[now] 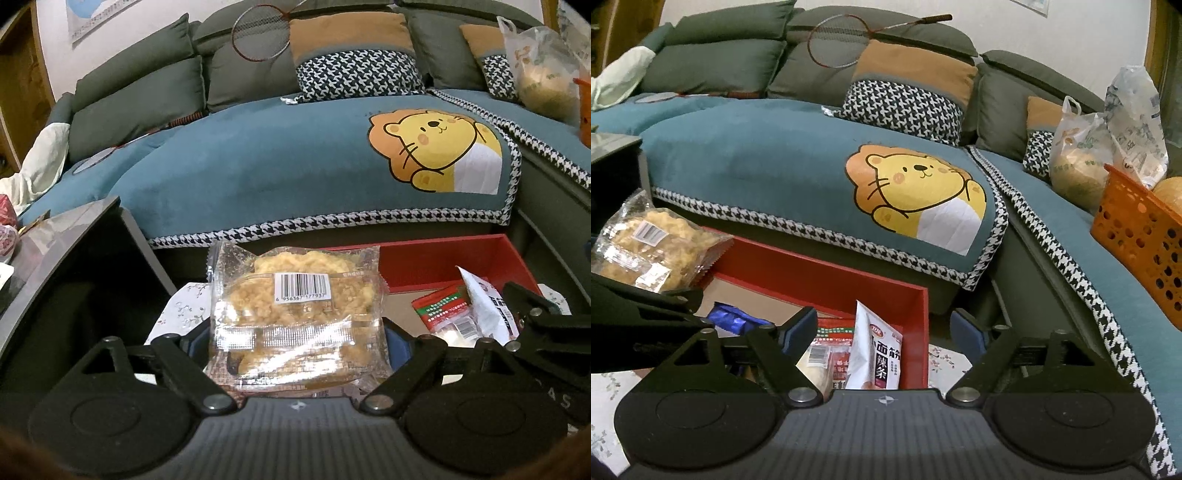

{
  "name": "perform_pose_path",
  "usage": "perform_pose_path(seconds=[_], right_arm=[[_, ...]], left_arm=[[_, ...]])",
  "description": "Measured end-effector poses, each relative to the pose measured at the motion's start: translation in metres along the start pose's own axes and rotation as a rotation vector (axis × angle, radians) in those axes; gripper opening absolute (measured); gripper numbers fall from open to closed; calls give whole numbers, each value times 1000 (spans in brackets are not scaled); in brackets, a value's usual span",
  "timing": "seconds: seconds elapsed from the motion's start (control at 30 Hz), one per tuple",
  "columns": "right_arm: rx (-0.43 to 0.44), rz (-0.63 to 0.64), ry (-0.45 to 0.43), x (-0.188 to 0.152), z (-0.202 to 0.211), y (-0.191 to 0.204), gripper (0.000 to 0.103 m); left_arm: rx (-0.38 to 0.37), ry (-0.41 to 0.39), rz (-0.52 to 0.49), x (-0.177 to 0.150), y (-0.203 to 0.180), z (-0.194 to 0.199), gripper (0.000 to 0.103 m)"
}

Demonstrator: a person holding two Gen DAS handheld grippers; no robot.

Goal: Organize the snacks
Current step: 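Lower the spicy-strip packet into the box and open the right tool, then lower the yellow cracker bag into the box and open the left tool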

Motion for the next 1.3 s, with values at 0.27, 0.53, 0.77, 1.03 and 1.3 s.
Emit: perform_pose_path(seconds=[0.27, 0.53, 0.77, 1.03, 1.3], right_arm=[[-7, 9, 2, 1, 13, 3, 85], [0, 34, 3, 2, 25, 12, 85], [-7, 70, 20, -1, 36, 23, 86], [-6, 94, 39, -13, 56, 33, 86], [15, 79, 88, -36, 77, 39, 87]], left_arm=[[-9, -7, -7, -4, 5, 12, 103], [-10, -5, 6, -9, 18, 20, 103], [-9, -6, -3, -19, 26, 29, 103], [-11, -8, -14, -36, 42, 44, 103], [-16, 28, -36, -66, 59, 57, 103]])
Point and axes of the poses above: each gripper's, at about its wrist camera, not at the fingertips, and z roughly against the way its jaws point, y to its left, x to its top, the point moved 4 cm from there along -z, roughly the way its jaws point, and after that the axes turned 13 degrees about x, right-handed, at the moved point
